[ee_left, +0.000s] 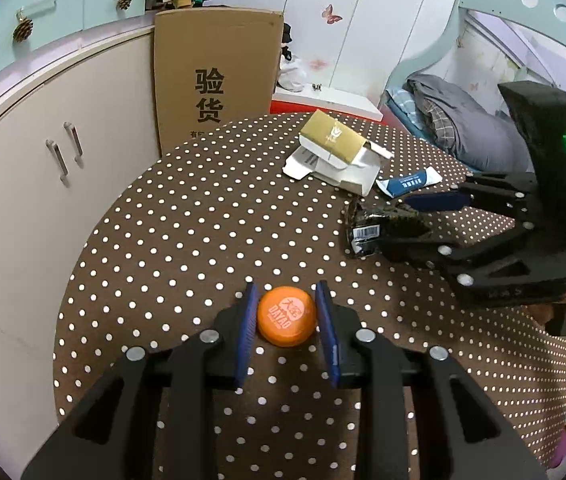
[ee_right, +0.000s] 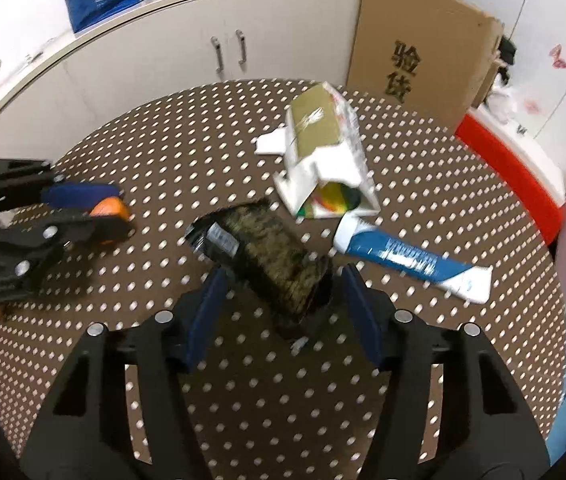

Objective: Collect trash
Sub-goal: 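Grasp the orange bottle cap with the left tool while the right tool grasps the black wrapper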

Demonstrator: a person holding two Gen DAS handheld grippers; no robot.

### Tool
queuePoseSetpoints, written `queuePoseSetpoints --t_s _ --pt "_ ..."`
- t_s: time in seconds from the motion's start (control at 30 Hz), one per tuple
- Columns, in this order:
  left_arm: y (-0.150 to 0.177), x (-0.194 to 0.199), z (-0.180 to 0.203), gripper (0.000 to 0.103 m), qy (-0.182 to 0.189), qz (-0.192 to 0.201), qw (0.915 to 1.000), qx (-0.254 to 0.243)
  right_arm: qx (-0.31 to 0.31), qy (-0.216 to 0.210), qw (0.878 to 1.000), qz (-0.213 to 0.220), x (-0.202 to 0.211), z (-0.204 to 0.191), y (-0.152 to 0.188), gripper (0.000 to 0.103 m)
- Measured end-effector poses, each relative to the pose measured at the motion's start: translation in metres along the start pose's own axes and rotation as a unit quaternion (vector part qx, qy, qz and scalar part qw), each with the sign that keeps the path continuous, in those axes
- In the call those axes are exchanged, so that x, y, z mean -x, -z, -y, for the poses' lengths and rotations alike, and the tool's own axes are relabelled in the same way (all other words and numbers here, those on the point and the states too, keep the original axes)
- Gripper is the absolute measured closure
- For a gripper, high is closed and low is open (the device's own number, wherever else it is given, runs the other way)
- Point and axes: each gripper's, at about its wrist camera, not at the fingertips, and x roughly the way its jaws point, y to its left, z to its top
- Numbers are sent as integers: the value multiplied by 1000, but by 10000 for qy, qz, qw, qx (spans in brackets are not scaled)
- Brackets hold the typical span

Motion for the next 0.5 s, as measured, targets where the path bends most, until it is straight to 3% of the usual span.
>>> queuePoseSetpoints --t_s 0.2,0.3,0.4,0.5 --pt "-2 7 -2 74 15 96 9999 36 170 77 9998 79 -1 -3 -7 41" --pt "0 8 -5 74 12 83 9999 90 241 -173 9996 9 -8 -6 -13 41" --pt "1 9 -8 74 6 82 9999 115 296 -375 9989 -5 -8 -10 -12 51" --pt "0 9 -9 74 12 85 9999 132 336 -379 9987 2 -3 -16 -10 69"
